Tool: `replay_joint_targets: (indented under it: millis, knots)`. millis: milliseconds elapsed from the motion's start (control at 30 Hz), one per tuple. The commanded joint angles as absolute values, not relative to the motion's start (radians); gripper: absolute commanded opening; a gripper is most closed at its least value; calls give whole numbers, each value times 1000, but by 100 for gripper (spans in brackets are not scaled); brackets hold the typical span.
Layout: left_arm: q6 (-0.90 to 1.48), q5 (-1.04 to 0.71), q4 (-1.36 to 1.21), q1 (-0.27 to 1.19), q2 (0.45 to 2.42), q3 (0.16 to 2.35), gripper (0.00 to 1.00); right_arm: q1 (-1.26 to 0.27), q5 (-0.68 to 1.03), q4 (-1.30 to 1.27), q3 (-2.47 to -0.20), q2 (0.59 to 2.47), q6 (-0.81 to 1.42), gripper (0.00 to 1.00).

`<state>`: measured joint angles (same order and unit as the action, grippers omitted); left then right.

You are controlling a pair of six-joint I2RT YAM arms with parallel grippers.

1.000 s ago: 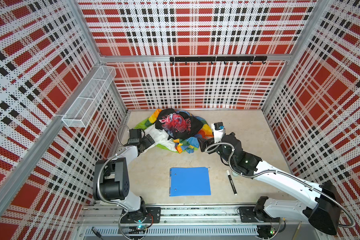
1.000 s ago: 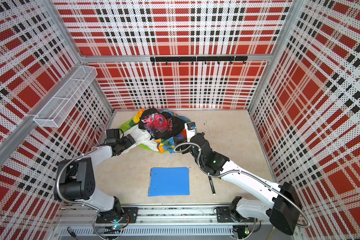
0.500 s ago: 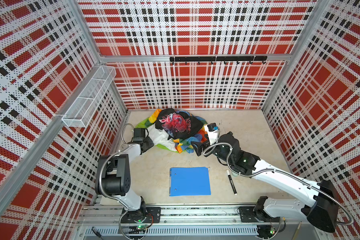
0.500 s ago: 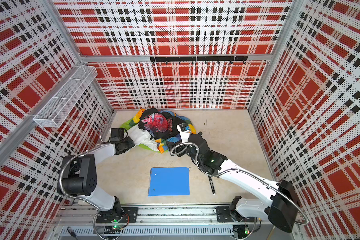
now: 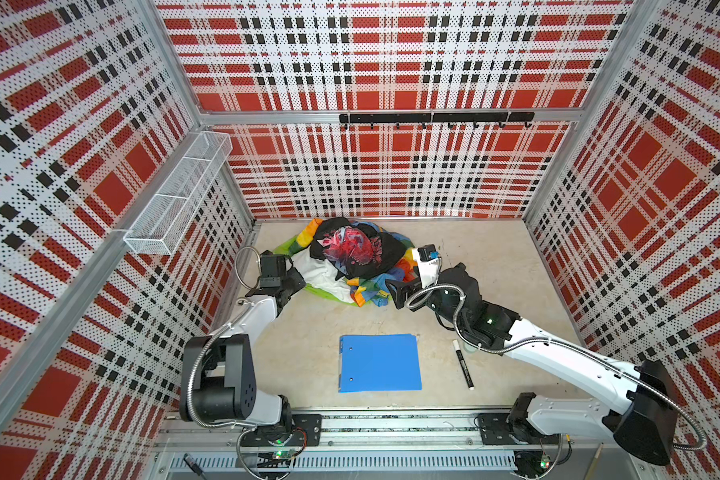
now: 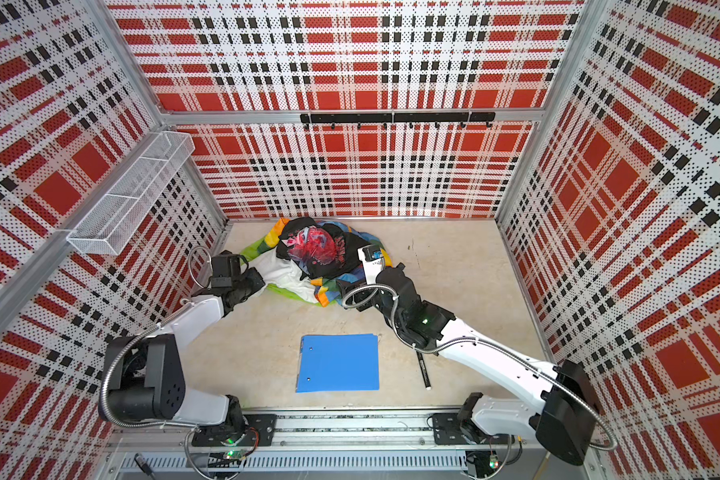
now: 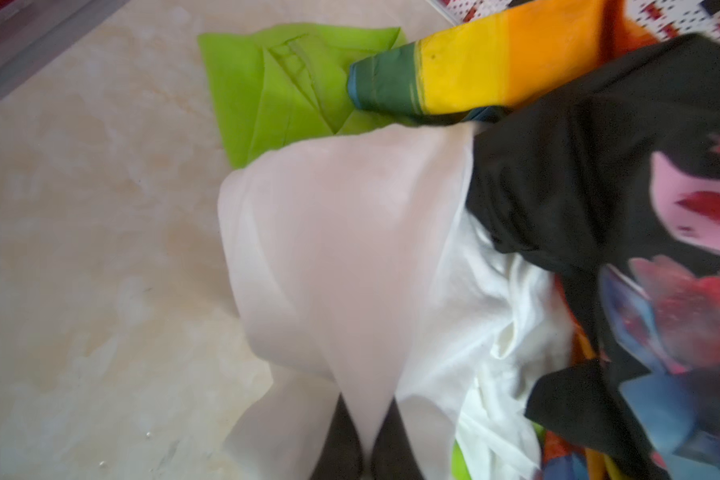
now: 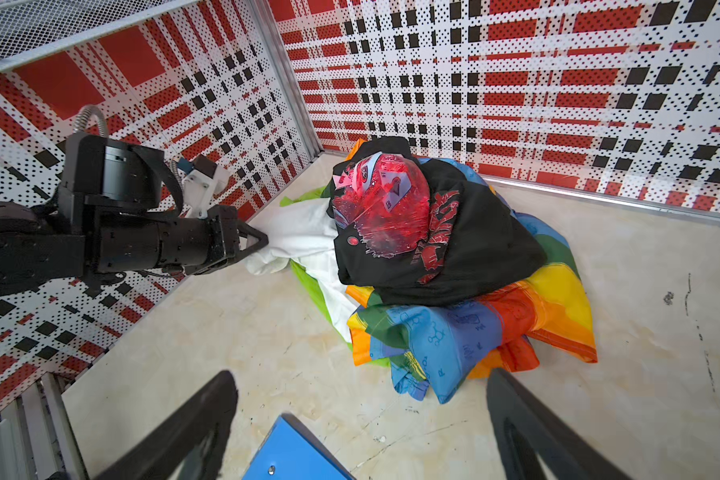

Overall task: Pick out a specific cloth from the pile
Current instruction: 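Close the left gripper on the white shirt's edge at the pile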

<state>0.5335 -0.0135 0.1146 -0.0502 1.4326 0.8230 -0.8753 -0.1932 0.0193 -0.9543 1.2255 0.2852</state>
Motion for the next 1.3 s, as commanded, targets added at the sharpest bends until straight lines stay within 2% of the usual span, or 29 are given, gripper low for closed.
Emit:
replay_joint_targets:
  millis: [0,433,600,700,800,933,1100,1267]
  knots:
    - [523,-98,27,-61,1356,806,0,-878,-209,3,-956,1222,301,100]
    - [689,-578,-336,-207,1282,744,0,-877,-200,6,-951,1253,316,100]
    - [693,-603,-332,-209,1324,735,7,-878,-181,-3,-950,1272,325,100]
    - [686,-543,-299,-210,1338,700,22,-877,-180,-3,-951,1275,326,100]
    - [622,-472,-164,-200,1373,733,42,-877,-183,0,-950,1275,325,100]
    - [567,-420,-47,-170,1424,791,63,-877,-187,-2,-951,1282,325,100]
    - [499,-312,118,-99,1509,890,77,-878,-180,-5,-951,1290,331,100]
    - [474,-233,232,-60,1608,945,83,-878,-192,2,-940,1274,333,100]
